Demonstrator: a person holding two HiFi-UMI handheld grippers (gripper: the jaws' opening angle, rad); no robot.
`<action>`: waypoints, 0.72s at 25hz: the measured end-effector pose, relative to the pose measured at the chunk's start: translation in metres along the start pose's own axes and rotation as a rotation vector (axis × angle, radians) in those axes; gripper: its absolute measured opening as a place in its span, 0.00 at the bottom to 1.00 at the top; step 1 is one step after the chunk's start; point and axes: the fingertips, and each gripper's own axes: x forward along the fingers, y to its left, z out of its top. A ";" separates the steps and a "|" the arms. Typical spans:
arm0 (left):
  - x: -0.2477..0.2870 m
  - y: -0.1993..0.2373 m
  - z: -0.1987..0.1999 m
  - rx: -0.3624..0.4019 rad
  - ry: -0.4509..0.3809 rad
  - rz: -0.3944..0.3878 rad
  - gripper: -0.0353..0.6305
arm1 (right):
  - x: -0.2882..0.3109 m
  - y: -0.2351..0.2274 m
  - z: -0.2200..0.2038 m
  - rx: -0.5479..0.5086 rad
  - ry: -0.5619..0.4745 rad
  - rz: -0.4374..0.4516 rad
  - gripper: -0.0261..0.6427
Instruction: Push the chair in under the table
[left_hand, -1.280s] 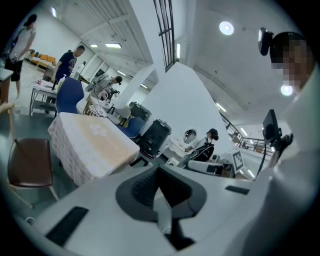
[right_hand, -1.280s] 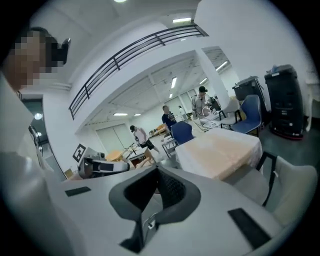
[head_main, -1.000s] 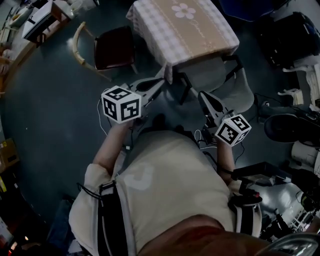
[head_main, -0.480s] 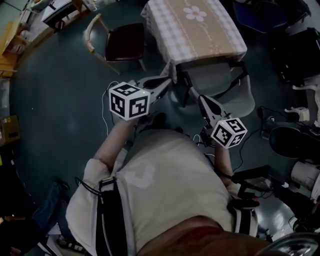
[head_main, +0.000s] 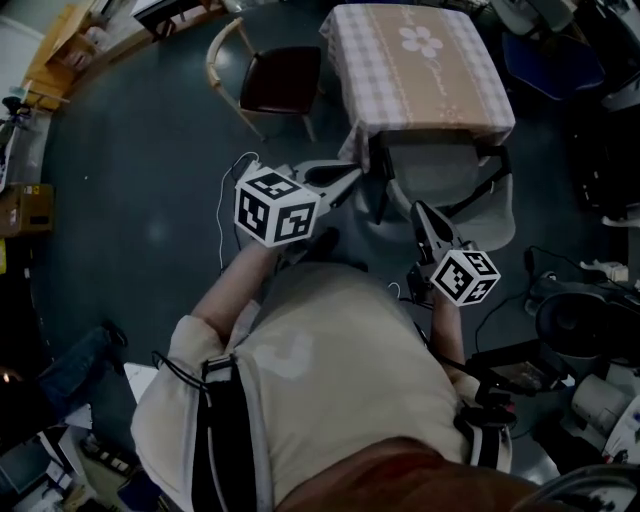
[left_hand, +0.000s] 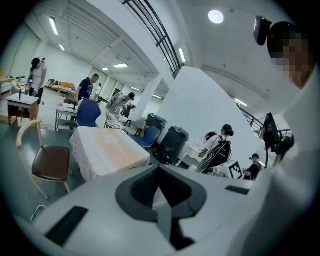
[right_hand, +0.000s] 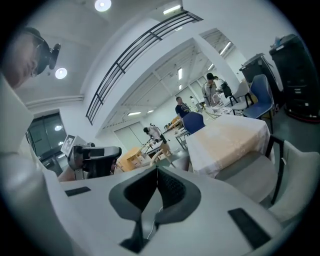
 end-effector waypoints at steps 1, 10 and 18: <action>-0.004 0.000 -0.002 -0.007 -0.002 0.018 0.06 | 0.000 0.002 -0.001 -0.001 0.007 0.018 0.06; -0.055 0.023 -0.034 -0.116 -0.019 0.224 0.06 | 0.030 0.036 -0.035 -0.022 0.144 0.195 0.06; -0.084 0.043 -0.021 -0.111 -0.074 0.262 0.06 | 0.050 0.053 -0.032 -0.015 0.174 0.215 0.06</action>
